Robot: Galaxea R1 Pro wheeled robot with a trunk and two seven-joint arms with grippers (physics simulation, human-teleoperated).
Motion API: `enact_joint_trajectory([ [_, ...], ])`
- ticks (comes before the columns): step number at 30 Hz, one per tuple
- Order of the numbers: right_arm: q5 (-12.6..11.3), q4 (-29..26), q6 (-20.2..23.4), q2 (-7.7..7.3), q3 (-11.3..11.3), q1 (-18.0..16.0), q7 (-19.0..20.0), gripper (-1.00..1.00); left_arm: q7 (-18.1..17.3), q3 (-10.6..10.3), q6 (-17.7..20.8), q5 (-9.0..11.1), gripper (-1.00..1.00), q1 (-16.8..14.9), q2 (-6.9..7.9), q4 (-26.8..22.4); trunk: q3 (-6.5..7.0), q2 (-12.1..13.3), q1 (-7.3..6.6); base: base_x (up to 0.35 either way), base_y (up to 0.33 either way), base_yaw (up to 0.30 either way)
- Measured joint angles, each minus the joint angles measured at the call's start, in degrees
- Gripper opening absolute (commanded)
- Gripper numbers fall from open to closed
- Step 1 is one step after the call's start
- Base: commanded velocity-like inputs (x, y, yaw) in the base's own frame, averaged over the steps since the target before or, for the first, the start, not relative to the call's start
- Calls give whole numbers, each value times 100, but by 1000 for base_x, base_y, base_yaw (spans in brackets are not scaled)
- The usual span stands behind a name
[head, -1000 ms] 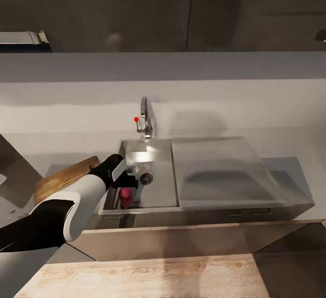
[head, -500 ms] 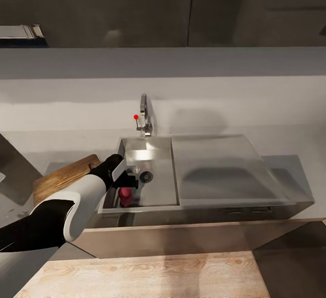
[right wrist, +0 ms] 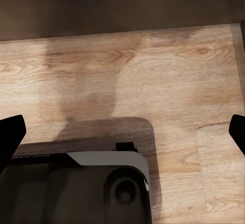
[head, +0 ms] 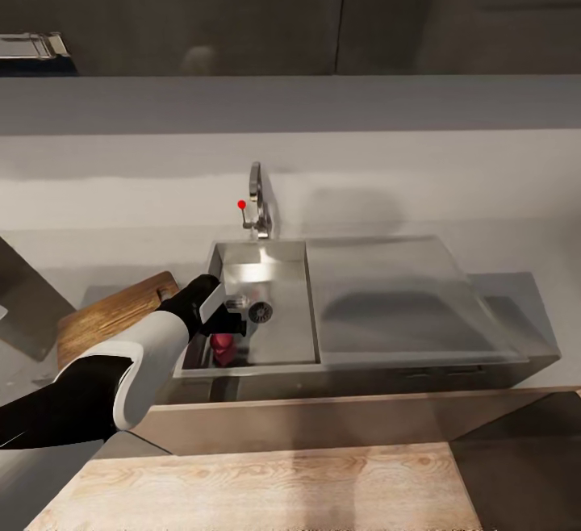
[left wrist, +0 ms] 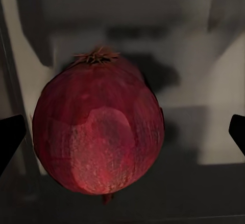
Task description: In the kitchen, take the Vidalia onion out of the sink, dice it on the chopping board with the paring knife, put the diced onion into the bowl on the countertop, then place both the paring knife and the chopping board into the sink.
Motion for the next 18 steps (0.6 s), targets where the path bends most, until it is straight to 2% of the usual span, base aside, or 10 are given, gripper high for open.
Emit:
enact_joint_trajectory([
  [18, 0, 0, 0, 0, 0, 0, 0, 100, 7, -2, 6, 0, 100, 0, -1, -23, -117, 0, 0, 0, 0, 0],
])
